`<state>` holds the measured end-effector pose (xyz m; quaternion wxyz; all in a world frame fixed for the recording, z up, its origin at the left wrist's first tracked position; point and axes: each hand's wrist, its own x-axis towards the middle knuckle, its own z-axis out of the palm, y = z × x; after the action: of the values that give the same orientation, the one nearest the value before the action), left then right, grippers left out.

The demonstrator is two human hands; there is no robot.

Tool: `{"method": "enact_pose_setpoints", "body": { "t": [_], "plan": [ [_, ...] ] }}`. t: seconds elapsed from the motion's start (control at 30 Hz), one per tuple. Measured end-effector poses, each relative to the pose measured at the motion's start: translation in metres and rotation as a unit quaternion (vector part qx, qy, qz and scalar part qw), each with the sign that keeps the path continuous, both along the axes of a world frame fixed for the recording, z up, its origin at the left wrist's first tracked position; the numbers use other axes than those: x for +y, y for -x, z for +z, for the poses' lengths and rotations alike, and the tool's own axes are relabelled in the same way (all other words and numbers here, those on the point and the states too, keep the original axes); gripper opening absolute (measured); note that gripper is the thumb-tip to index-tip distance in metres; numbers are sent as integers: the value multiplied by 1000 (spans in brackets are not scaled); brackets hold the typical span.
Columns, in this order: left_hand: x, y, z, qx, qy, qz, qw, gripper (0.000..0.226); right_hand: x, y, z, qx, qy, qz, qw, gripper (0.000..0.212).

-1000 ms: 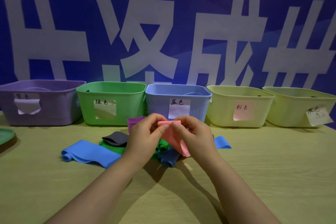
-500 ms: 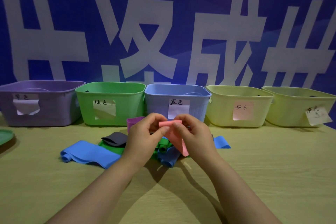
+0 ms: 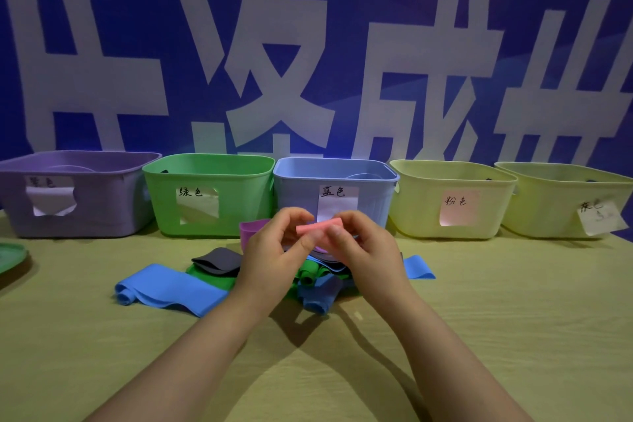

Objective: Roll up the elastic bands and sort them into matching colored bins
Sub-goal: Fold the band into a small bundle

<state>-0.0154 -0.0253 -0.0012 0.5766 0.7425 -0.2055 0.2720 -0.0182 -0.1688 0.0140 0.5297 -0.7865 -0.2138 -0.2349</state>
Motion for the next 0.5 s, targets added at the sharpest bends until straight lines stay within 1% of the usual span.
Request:
{"method": "enact_pose_setpoints", "body": {
  "t": [0.1,0.2,0.3,0.4,0.5],
  "plan": [
    [0,0,0,-12,-22,3,1000,19,0,0,-1,4,8,4,1000,9],
    [0,0,0,-19,-32,7,999,11,0,0,-1,4,-14,13,1000,9],
    [0,1,1,-20,-39,11,999,10,0,2,-1,-6,-32,36,999,19],
    [-1,0,0,-23,-48,17,998,7,1,4,1,-15,-23,43,999,17],
    [-1,0,0,-17,-43,10,999,11,1,3,1,-11,-13,31,999,21]
  ]
}}
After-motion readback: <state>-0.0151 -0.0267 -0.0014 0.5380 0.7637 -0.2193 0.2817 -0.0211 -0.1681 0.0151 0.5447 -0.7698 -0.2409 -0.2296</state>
